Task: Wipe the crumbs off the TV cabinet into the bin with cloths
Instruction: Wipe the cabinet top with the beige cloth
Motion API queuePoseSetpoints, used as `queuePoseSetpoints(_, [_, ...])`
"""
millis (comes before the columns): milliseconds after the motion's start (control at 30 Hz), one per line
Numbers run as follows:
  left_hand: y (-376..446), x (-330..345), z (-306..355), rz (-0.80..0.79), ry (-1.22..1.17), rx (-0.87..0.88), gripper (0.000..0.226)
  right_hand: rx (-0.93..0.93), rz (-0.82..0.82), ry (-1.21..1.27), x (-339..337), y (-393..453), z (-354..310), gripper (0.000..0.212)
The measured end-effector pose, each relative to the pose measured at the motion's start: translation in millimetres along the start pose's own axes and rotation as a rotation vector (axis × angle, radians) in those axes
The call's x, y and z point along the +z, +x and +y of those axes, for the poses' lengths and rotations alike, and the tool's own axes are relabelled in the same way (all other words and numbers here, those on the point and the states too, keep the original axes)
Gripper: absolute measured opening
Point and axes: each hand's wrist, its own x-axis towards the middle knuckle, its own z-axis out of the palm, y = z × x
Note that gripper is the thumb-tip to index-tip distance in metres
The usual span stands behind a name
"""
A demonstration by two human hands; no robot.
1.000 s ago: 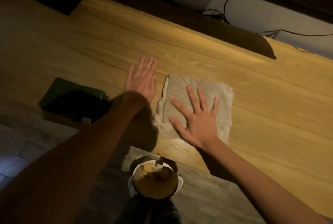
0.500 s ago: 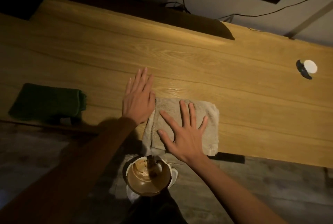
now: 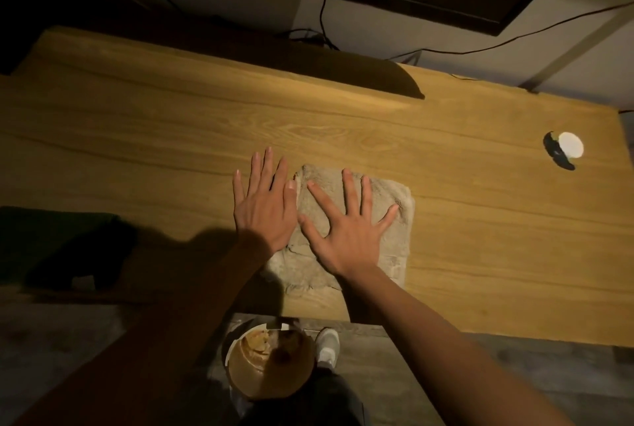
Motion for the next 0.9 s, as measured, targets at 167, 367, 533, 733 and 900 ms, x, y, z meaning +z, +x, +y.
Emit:
queuePoseSetpoints(167, [14.9,-2.2,17.6,-0.027,-0.028,0.033,0.068,0.014,-0.015,0.001,-9.5,54.4,9.8,0.059])
queuePoseSetpoints(367, [18.1,8.5,36.7,-0.008,0.054,-0.008,0.074,0.043,-0.012,0.009,-25.4,138.4,26.8,0.064])
queuePoseSetpoints(533, [22.5,18.4,39.9,0.108,0.117,-0.017,0.079,0.065,0.005,-0.013,-39.7,215.2,41.7,0.072])
queuePoseSetpoints(733, [25.3,25.6,41.3,0.221,0.141,0.010,0.079,0.096,-0.095,-0.061,-52.6,281.3,56.1,0.108])
queuePoseSetpoints(900, [23.3,24.6,41.1,0.205,0.136,-0.013,0.079,0.025,-0.095,-0.063,-54.2,281.1,58.6,0.103])
